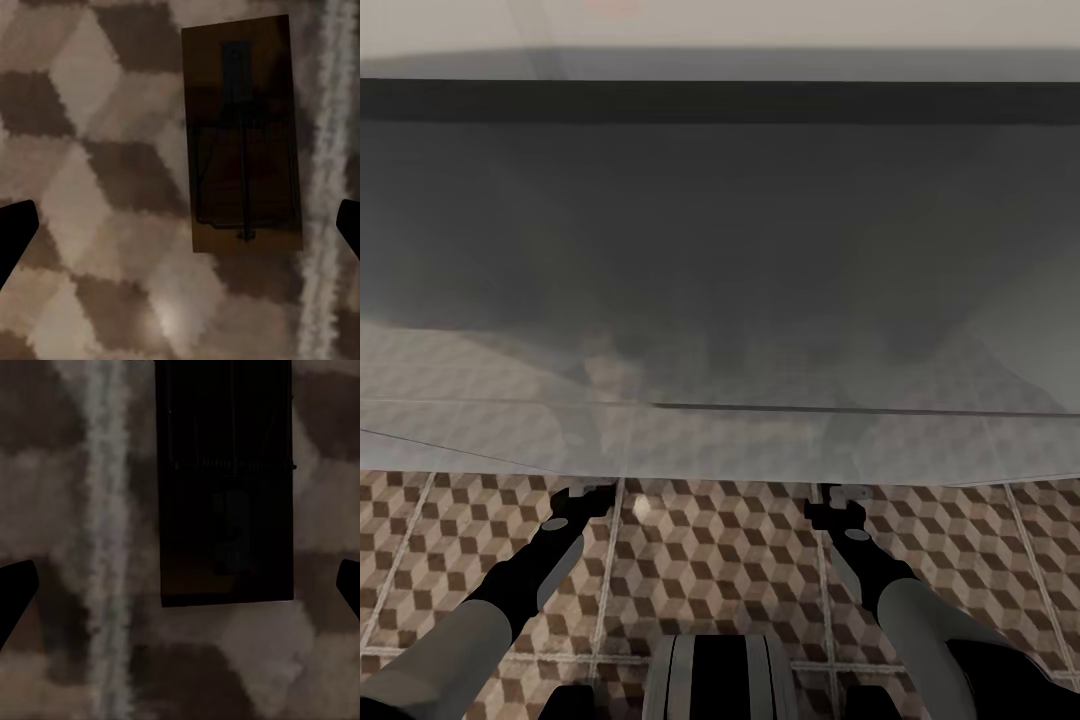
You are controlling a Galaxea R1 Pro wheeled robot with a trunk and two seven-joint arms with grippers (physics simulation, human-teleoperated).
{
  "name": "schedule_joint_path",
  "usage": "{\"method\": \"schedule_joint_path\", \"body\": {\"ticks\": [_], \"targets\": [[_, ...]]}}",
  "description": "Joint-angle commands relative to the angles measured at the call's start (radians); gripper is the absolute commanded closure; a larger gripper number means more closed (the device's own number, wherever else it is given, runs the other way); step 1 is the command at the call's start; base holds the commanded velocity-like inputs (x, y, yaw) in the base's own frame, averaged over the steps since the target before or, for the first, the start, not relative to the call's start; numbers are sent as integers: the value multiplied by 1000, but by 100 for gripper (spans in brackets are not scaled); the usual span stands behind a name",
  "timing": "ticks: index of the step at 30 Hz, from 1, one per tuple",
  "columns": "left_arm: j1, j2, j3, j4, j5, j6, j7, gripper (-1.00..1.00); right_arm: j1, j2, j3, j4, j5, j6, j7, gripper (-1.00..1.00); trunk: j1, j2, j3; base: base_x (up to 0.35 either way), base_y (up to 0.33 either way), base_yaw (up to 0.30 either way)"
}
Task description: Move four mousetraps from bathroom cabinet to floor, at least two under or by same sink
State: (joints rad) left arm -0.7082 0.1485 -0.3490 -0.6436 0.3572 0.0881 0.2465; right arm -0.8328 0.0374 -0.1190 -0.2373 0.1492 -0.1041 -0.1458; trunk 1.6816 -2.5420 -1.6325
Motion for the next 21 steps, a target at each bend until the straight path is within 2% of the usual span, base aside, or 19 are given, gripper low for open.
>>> {"method": "schedule_joint_path", "body": {"ticks": [1, 21], "targets": [[0, 2, -8, -2, 8, 4, 10, -100, 0, 1, -8, 1, 10, -3, -2, -100, 0, 0, -1, 0, 0, 0], [0, 0, -9, -2, 8, 3, 10, -100, 0, 1, -8, 1, 10, -3, -2, -100, 0, 0, -1, 0, 0, 0]]}}
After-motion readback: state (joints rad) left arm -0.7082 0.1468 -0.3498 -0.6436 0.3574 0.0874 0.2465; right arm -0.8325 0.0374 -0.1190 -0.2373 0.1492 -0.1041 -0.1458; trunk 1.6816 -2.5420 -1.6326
